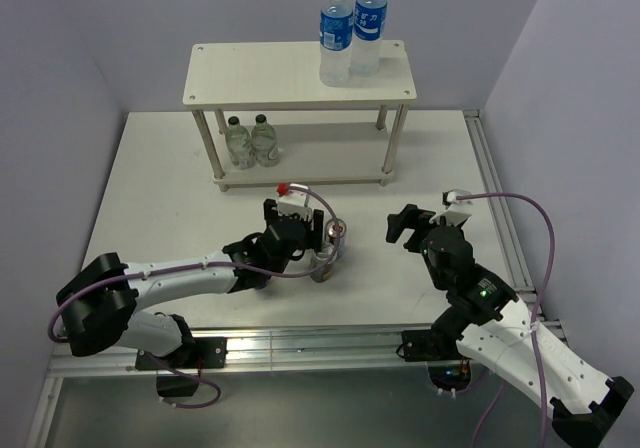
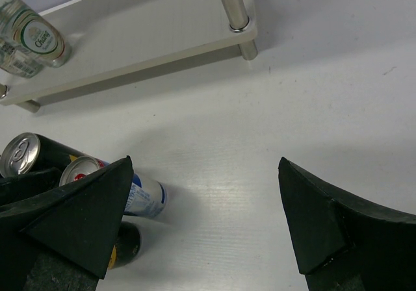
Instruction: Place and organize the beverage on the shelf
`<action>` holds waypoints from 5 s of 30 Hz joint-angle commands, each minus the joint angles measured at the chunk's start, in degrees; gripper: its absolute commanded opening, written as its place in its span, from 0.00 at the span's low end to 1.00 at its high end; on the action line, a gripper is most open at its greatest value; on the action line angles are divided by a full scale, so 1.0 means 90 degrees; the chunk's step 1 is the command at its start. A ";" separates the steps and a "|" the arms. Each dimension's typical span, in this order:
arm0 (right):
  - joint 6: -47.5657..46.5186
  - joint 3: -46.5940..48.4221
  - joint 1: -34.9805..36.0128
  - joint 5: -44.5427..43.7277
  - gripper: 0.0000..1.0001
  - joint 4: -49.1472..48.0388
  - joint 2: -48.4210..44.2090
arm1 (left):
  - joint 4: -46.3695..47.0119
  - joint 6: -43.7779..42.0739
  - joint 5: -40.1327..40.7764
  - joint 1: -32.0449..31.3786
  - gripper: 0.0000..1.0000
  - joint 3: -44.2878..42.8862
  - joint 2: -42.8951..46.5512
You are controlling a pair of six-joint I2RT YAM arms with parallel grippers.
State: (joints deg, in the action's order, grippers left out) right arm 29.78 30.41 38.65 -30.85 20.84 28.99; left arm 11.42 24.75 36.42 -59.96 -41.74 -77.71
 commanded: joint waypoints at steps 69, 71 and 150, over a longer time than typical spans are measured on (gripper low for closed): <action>0.0011 0.0000 0.0012 -0.0088 1.00 -0.0021 -0.0438 | -0.4774 -0.2682 -0.0814 0.2569 0.00 -0.9814 -0.1577; 0.0011 0.0000 0.0012 -0.0088 1.00 -0.0030 -0.0419 | -0.4891 -0.2614 -0.1097 0.2746 0.00 -1.0506 -0.1881; 0.0041 0.0019 0.0012 -0.0244 1.00 -0.0060 -0.0194 | -0.2334 0.0440 0.0298 -0.1696 0.99 -0.0530 0.2571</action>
State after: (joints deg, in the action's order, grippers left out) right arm 29.82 30.41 38.65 -31.70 21.28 26.89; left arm -14.15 21.17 34.20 -72.23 -47.88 -54.43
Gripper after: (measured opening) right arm 0.998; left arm 0.993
